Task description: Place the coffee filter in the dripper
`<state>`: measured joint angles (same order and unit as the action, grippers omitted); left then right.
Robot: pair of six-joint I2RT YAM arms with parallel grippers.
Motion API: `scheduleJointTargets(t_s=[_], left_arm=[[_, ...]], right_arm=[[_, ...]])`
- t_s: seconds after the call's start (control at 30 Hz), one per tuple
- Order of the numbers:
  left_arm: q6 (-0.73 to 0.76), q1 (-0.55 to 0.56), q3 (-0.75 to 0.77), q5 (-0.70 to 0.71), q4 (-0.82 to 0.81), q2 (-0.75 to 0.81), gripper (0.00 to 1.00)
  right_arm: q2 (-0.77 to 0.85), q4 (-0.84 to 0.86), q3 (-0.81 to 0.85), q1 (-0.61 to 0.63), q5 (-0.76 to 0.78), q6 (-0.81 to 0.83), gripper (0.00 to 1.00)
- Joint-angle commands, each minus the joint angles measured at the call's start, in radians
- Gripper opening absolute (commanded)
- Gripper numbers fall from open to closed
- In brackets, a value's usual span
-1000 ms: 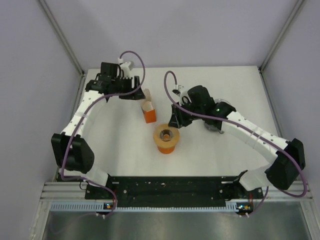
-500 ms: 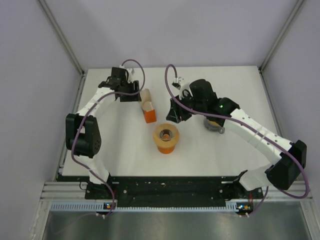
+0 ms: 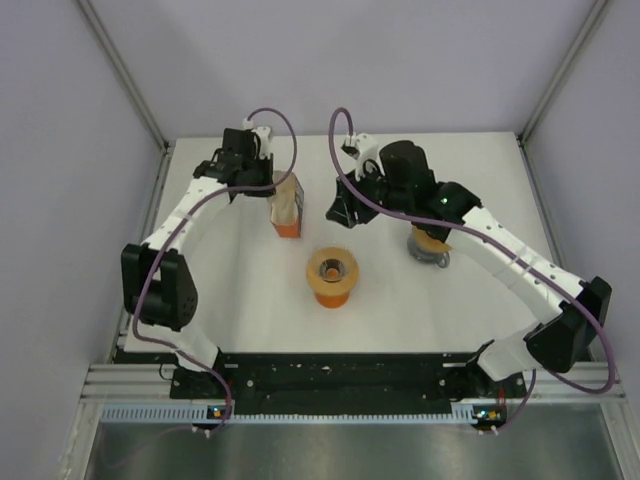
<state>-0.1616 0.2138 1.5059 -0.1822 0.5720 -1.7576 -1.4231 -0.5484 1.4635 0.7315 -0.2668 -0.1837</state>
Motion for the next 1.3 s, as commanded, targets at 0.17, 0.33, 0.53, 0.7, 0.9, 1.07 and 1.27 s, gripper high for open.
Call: scheduleJointTargets(t_s=[0.17, 0.33, 0.53, 0.7, 0.9, 1.07, 1.27], left_arm=[[0.151, 0.156, 0.017, 0.173, 0.055, 0.267, 0.00], [0.177, 0.177, 0.019, 0.228, 0.060, 0.291, 0.00], [0.181, 0.187, 0.030, 0.205, 0.069, 0.280, 0.00], [0.130, 0.188, 0.027, 0.132, 0.074, 0.270, 0.00], [-0.106, 0.107, 0.002, -0.053, 0.071, 0.283, 0.00], [-0.327, -0.031, -0.026, -0.206, 0.037, 0.310, 0.00], [-0.398, -0.036, -0.007, -0.201, 0.052, 0.294, 0.00]], right_arm=[[-0.157, 0.240, 0.133, -0.003, 0.055, -0.106, 0.54], [-0.145, 0.333, 0.098, 0.012, 0.034, -0.108, 0.52], [-0.011, 0.505, -0.068, 0.052, 0.017, 0.016, 0.48], [-0.069, 0.363, 0.014, 0.052, 0.161, -0.016, 0.50], [-0.076, 0.386, 0.012, 0.023, 0.114, -0.046, 0.61], [-0.014, 0.413, -0.018, 0.020, 0.098, -0.030, 0.64], [-0.057, 0.343, 0.067, 0.130, 0.305, 0.038, 0.66]])
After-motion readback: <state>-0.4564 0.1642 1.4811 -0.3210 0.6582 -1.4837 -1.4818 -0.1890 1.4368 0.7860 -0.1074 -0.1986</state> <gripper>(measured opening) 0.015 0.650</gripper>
